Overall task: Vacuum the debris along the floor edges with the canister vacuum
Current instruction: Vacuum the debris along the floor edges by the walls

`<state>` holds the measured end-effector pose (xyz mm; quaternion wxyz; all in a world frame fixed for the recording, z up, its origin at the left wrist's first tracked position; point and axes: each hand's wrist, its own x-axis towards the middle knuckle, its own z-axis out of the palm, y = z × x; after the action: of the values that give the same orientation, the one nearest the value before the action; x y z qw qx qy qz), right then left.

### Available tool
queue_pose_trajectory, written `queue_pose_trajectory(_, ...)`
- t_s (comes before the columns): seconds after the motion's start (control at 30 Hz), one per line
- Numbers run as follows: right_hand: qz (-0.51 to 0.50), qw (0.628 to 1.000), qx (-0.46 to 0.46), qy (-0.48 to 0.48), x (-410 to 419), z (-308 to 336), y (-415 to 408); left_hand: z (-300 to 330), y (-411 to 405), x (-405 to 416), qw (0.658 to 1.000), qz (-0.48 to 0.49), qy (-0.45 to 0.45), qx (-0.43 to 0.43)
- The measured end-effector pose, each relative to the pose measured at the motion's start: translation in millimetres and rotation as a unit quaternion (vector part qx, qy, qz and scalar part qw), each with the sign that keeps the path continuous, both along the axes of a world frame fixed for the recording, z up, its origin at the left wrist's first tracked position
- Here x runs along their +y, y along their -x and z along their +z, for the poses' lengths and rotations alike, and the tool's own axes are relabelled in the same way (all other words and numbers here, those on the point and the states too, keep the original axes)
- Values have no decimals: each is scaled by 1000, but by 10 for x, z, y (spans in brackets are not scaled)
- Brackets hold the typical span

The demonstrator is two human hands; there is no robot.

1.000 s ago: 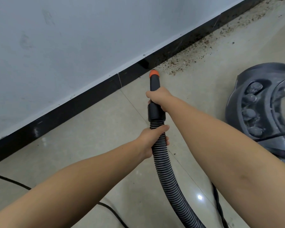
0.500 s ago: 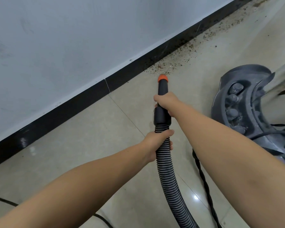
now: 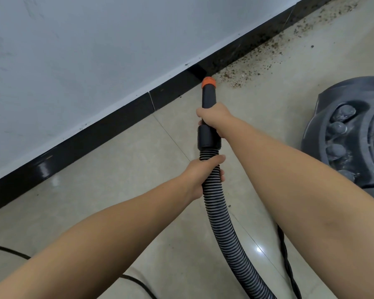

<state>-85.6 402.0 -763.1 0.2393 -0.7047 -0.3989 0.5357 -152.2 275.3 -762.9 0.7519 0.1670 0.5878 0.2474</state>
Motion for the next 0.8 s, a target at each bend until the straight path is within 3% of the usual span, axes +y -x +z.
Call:
queue_pose_trajectory(0.3,62,992,98,46,-358,26,-103,74,-148,-368,1000,11,14,17)
queue_pose_trajectory(0.53,96,986,118,75,-527,136,-55,214,-112,-559,999,22,14,22)
queue_pose_trajectory(0.8,23,995,76,55,-467,144,-126,219,-79,-464,1000,-17,2,15)
